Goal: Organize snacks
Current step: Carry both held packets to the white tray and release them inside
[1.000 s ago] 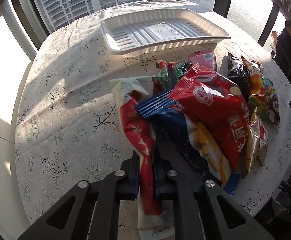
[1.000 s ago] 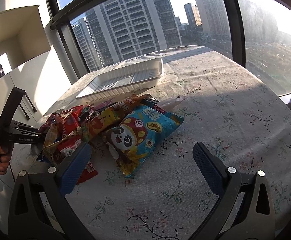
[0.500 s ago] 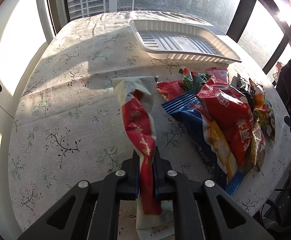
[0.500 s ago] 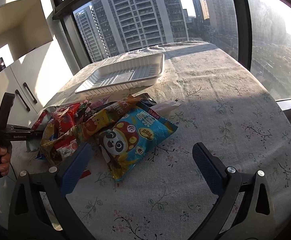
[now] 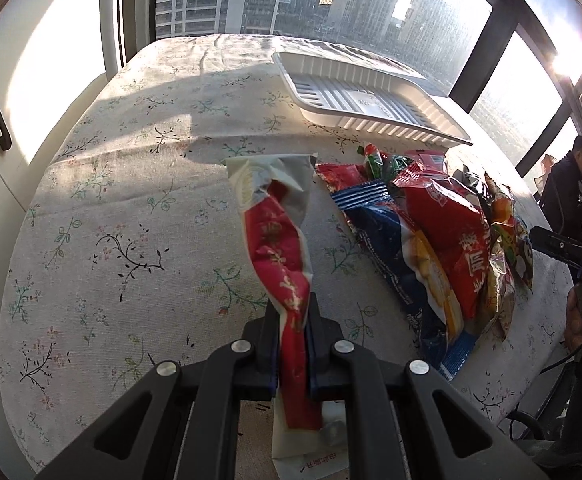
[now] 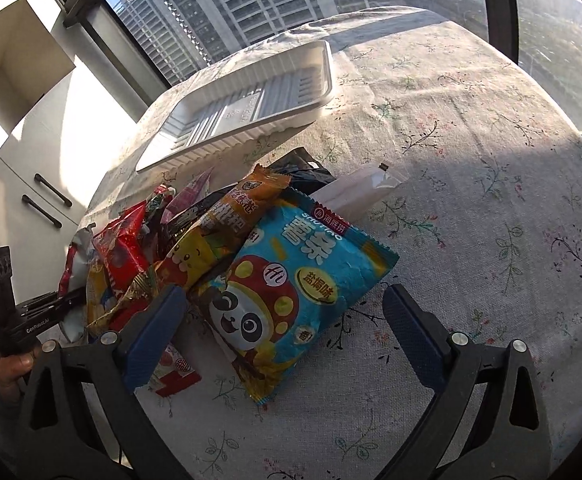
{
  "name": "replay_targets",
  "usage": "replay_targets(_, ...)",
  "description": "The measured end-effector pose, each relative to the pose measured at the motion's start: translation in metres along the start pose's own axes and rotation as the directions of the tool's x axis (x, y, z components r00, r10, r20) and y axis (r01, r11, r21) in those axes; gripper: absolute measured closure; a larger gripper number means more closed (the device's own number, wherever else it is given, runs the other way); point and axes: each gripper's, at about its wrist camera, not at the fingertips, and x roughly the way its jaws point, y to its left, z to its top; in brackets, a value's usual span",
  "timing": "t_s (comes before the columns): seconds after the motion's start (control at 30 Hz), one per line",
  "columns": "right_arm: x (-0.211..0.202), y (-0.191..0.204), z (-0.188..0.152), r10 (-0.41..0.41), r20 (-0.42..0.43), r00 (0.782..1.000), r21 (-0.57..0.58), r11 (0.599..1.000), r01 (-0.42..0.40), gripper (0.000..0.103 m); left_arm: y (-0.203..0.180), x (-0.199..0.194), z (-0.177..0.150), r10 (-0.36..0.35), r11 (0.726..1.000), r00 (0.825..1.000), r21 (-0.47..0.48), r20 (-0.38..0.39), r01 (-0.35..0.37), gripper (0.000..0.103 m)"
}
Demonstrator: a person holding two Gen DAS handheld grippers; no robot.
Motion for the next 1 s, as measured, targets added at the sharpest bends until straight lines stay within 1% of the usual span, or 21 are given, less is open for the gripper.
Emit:
replay_targets(0.1, 0.014, 0.006, 0.005, -0.035, -0.021, 0.999, -0.035, 0.999, 0.034, 0.005, 0.0, 0.0, -0.001, -0.008, 1.0, 1.0, 0.001, 0.004, 0.008, 0.093)
replay_targets(0.17, 0.021, 0.01, 0.008, -0.078, -0.009, 0.997, -0.075, 0.994, 0.077, 0.006, 0.001, -0.001, -0.002, -0.012, 1.0, 1.0, 0.002, 0.007, 0.012, 0.093)
replay_targets(0.2, 0.023, 0.011, 0.009, -0.091, -0.002, 0.996, -0.089, 0.992, 0.09, 0.009, 0.002, -0.002, -0.003, -0.015, 1.0, 1.0, 0.001, 0.009, 0.015, 0.093)
replay_targets(0.23, 0.024, 0.012, 0.01, -0.105, 0.0, 0.995, -0.101, 0.989, 0.104, 0.013, 0.003, -0.002, -0.003, -0.017, 1.0, 1.0, 0.001, 0.01, 0.017, 0.093)
replay_targets(0.3, 0.026, 0.012, 0.011, -0.126, -0.001, 0.992, -0.133, 0.983, 0.125, 0.018, 0.002, -0.002, -0.004, -0.016, 1.0, 1.0, 0.006, 0.012, 0.016, 0.093)
replay_targets(0.33, 0.027, 0.012, 0.012, -0.131, -0.006, 0.991, -0.147, 0.981, 0.128, 0.024, 0.001, -0.002, -0.004, -0.014, 1.0, 1.0, 0.009, 0.013, 0.014, 0.093)
replay_targets(0.37, 0.026, 0.012, 0.011, -0.138, -0.01, 0.99, -0.164, 0.977, 0.135, 0.029, 0.001, -0.002, -0.004, -0.013, 1.0, 1.0, 0.011, 0.015, 0.013, 0.093)
replay_targets(0.4, 0.025, 0.012, 0.01, -0.143, -0.013, 0.99, -0.179, 0.974, 0.139, 0.038, 0.001, -0.002, -0.004, -0.014, 1.0, 1.0, 0.011, 0.016, 0.014, 0.093)
replay_targets(0.43, 0.024, 0.012, 0.009, -0.143, -0.017, 0.99, -0.186, 0.973, 0.137, 0.044, 0.002, -0.002, -0.004, -0.015, 1.0, 1.0, 0.009, 0.017, 0.015, 0.093)
replay_targets(0.47, 0.022, 0.012, 0.008, -0.138, -0.02, 0.99, -0.189, 0.973, 0.132, 0.045, 0.002, -0.002, -0.004, -0.017, 1.0, 1.0, 0.007, 0.018, 0.017, 0.093)
replay_targets(0.53, 0.021, 0.013, 0.005, -0.13, -0.02, 0.991, -0.2, 0.972, 0.124, 0.055, 0.002, -0.002, -0.004, -0.017, 1.0, 1.0, 0.005, 0.019, 0.017, 0.093)
replay_targets(0.67, 0.013, 0.015, -0.004, -0.113, -0.01, 0.994, -0.207, 0.972, 0.109, 0.06, 0.002, -0.003, -0.005, -0.017, 1.0, 1.0, 0.002, 0.022, 0.017, 0.093)
replay_targets(0.73, 0.009, 0.012, -0.007, -0.094, -0.006, 0.996, -0.195, 0.976, 0.092, 0.067, 0.002, -0.003, -0.006, -0.02, 1.0, 1.0, 0.0, 0.023, 0.02, 0.093)
replay_targets(0.83, 0.0, 0.007, -0.012, -0.078, 0.008, 0.997, -0.17, 0.982, 0.078, 0.071, 0.003, -0.004, -0.007, -0.023, 1.0, 0.999, -0.004, 0.027, 0.024, 0.093)
replay_targets(1.0, -0.022, -0.006, -0.017, -0.041, 0.055, 0.998, -0.117, 0.992, 0.047, 0.073, 0.003, -0.005, -0.007, -0.034, 0.999, 0.999, -0.014, 0.027, 0.035, 0.093)
